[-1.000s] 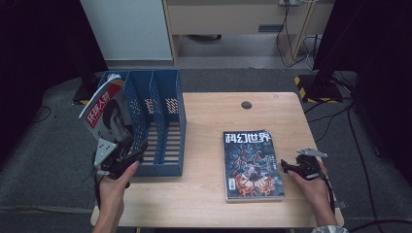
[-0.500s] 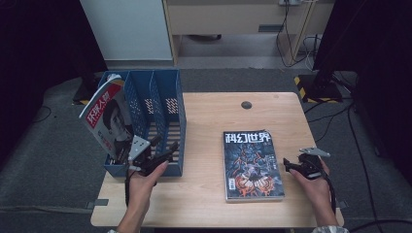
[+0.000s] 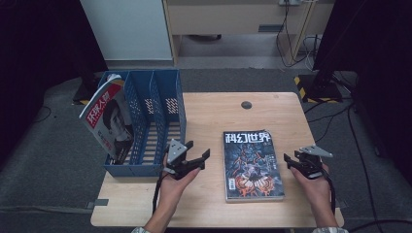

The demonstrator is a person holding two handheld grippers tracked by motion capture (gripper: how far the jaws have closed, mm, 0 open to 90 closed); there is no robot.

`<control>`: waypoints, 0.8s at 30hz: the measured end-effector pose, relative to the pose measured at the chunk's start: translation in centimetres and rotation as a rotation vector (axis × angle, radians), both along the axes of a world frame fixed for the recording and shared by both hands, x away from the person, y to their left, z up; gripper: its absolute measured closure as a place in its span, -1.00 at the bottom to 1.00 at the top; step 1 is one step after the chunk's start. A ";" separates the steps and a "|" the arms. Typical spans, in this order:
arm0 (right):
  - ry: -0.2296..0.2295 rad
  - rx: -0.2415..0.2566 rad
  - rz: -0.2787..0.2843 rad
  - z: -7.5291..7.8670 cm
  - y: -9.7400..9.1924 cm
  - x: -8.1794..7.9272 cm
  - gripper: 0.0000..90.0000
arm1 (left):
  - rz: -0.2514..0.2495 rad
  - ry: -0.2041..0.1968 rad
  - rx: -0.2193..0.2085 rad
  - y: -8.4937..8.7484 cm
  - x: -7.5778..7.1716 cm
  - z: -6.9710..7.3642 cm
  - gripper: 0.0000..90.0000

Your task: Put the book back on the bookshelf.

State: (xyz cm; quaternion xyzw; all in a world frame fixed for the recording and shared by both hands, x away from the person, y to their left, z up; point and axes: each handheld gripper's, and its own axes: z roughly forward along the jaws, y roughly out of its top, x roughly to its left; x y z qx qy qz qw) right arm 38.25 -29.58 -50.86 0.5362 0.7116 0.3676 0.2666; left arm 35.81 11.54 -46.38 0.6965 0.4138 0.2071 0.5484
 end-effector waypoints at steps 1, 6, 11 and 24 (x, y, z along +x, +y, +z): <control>-0.003 0.002 0.009 0.1 0.1 -0.1 0.26 | -0.008 0.006 0.002 -0.5 0.0 -0.2 -0.44; -0.025 0.010 0.047 0.5 0.7 -0.3 0.51 | -0.048 0.026 0.026 -2.8 -0.3 -1.5 -0.44; -0.052 0.052 0.081 0.7 1.2 -0.2 0.65 | -0.081 0.037 0.065 -3.9 -1.0 -2.7 -0.43; -0.023 0.171 0.109 -0.1 2.9 1.0 0.11 | -0.074 0.072 0.076 -4.5 -1.6 -3.8 -0.41</control>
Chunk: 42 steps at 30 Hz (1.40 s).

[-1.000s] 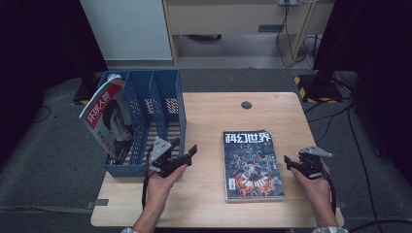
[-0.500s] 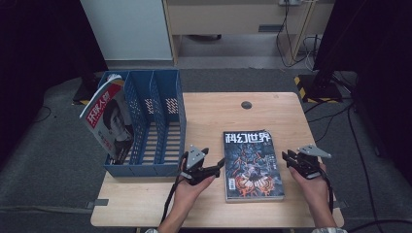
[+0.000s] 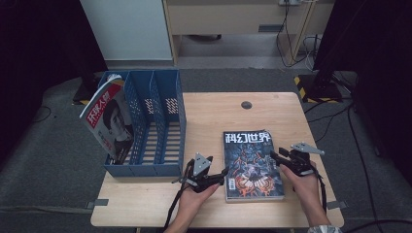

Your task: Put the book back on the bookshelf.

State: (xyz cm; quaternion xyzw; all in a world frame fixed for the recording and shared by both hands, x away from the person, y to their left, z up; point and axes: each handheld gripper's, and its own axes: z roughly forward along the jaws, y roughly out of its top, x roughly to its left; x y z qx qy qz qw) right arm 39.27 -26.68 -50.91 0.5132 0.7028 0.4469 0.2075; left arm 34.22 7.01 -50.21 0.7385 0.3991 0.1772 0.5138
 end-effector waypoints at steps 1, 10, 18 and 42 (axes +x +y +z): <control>0.007 0.001 -0.001 -0.1 0.1 0.1 0.07 | 0.003 0.007 0.000 0.0 0.0 0.0 -0.41; 0.062 -0.003 0.039 -1.0 0.8 1.0 0.00 | 0.022 0.031 0.003 0.2 0.1 0.0 -0.39; 0.043 -0.035 0.063 -1.0 1.0 1.1 0.03 | 0.027 0.032 0.001 0.3 0.1 0.1 -0.38; -0.029 -0.093 0.147 -0.8 1.9 0.7 0.16 | 0.017 0.035 0.020 0.3 -0.1 -0.1 -0.38</control>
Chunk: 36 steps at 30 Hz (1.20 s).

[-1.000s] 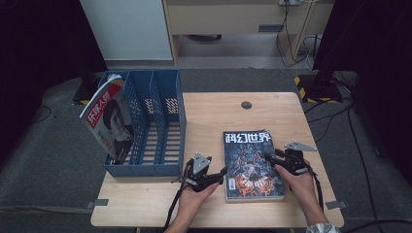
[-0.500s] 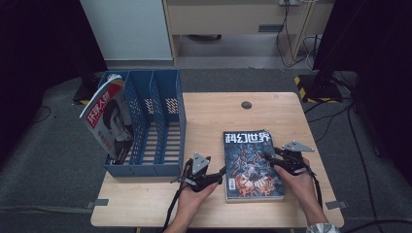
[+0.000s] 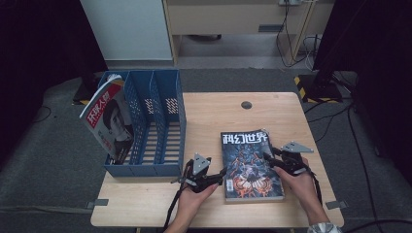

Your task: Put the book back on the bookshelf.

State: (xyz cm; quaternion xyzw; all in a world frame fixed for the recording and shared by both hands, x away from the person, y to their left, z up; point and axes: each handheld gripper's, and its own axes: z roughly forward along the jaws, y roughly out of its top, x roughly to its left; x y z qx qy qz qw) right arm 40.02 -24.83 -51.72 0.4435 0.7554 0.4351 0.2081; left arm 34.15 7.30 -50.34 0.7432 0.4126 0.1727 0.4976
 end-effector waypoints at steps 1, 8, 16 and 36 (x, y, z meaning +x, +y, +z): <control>0.002 -0.015 0.016 -0.1 0.4 0.0 0.15 | 0.000 0.000 0.003 0.0 0.0 0.0 -0.38; 0.017 -0.013 0.024 -0.1 0.9 -0.1 0.05 | 0.006 0.005 -0.005 -0.1 0.3 0.0 -0.39; 0.062 -0.010 0.013 0.1 1.3 -0.4 -0.09 | -0.010 0.044 -0.002 -0.8 2.0 0.2 -0.44; 0.071 0.003 0.030 -0.1 1.1 -2.6 -0.24 | -0.056 0.214 -0.008 -2.2 6.1 -2.6 -0.62</control>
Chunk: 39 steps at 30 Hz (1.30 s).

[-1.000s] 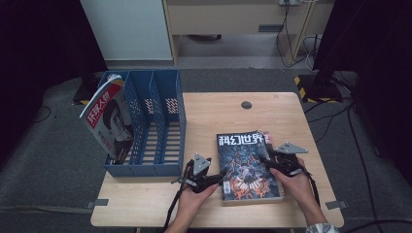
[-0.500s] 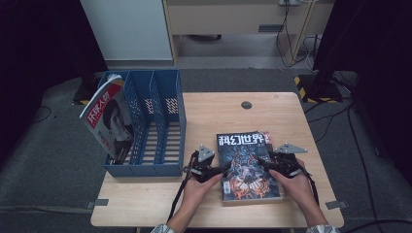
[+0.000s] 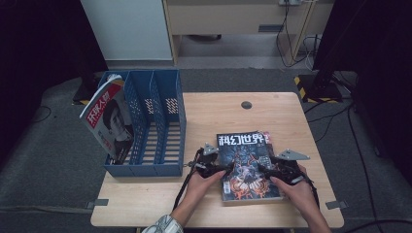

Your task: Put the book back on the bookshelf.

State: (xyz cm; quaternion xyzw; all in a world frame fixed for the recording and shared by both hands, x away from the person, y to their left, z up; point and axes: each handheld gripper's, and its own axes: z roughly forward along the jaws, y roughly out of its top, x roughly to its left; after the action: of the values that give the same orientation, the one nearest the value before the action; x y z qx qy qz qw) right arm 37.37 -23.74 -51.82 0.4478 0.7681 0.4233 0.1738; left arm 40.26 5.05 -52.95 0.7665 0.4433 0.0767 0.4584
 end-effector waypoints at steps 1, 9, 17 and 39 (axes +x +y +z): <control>0.000 0.002 -0.001 0.0 0.0 0.0 -0.24 | -0.001 0.008 -0.007 0.1 0.1 -0.1 -0.62; 0.000 0.004 0.003 0.0 -0.1 0.0 -0.24 | -0.015 0.026 -0.046 0.4 0.4 -0.2 -0.51; 0.010 0.007 -0.002 0.0 -0.2 0.0 -0.20 | -0.001 -0.031 -0.068 0.6 0.1 1.1 -0.25; 0.020 0.034 0.013 0.0 -0.8 0.8 -0.03 | -0.022 -0.032 -0.061 0.0 2.7 3.5 0.33</control>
State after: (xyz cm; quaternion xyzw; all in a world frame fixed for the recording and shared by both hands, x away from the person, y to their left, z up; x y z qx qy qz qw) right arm 38.21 -24.50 -51.80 0.4498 0.7656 0.4328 0.1556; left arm 43.01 5.05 -49.43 0.7558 0.4294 0.0703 0.4893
